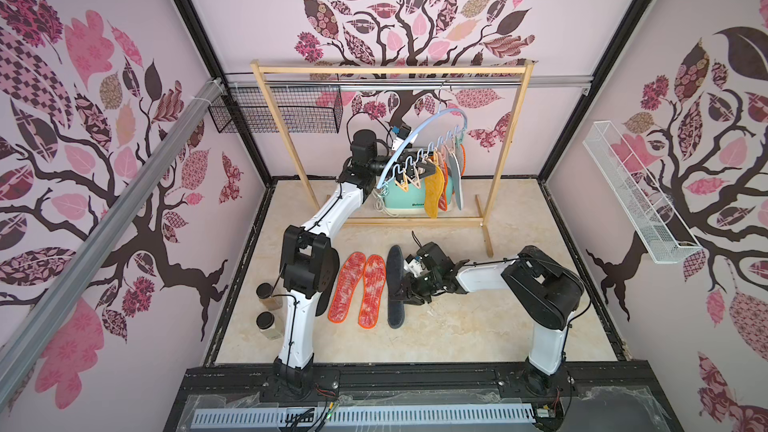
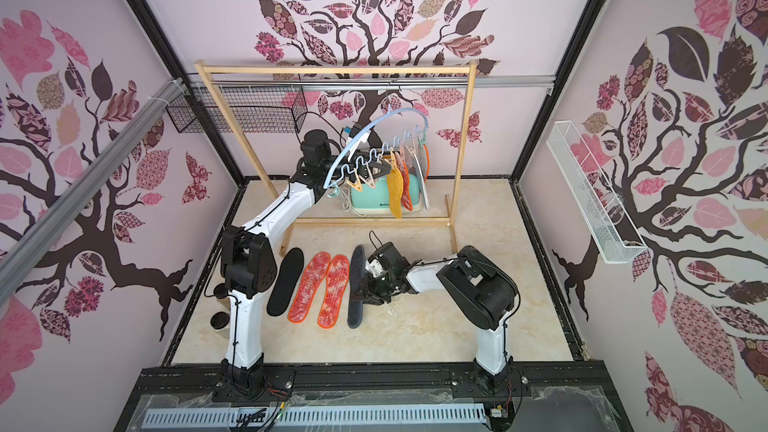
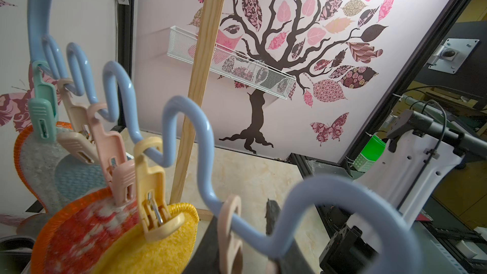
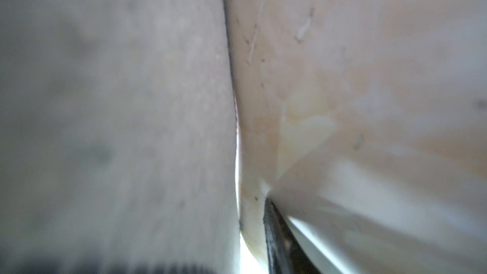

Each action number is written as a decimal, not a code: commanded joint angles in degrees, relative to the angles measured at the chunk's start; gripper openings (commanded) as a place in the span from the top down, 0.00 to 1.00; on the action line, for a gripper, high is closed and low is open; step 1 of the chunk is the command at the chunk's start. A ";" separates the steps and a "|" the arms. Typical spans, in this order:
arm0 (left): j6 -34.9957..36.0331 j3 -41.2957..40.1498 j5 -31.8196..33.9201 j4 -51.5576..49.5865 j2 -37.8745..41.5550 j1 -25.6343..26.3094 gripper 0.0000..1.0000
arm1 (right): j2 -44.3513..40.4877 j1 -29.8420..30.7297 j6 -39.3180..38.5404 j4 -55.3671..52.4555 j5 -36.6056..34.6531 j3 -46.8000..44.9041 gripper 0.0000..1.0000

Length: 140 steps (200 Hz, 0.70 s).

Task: Take the shoe insoles off the hanger
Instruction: Place the insole at the center of the board.

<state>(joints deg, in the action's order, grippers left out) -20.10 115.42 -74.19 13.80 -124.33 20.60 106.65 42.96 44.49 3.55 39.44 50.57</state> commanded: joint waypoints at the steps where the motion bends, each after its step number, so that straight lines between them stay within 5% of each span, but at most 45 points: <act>1: 0.67 -0.80 -0.60 -1.12 2.02 -0.34 0.95 | -2.48 0.24 -2.90 -6.09 -4.81 -0.87 0.61; 140: 0.76 -1.16 -0.60 -1.10 2.19 -0.48 0.95 | -4.73 0.20 -7.22 -4.91 -7.59 -2.29 0.67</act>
<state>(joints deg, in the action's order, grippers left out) -19.84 115.04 -74.22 13.63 -123.83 20.49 100.86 42.96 38.35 -1.54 33.58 46.87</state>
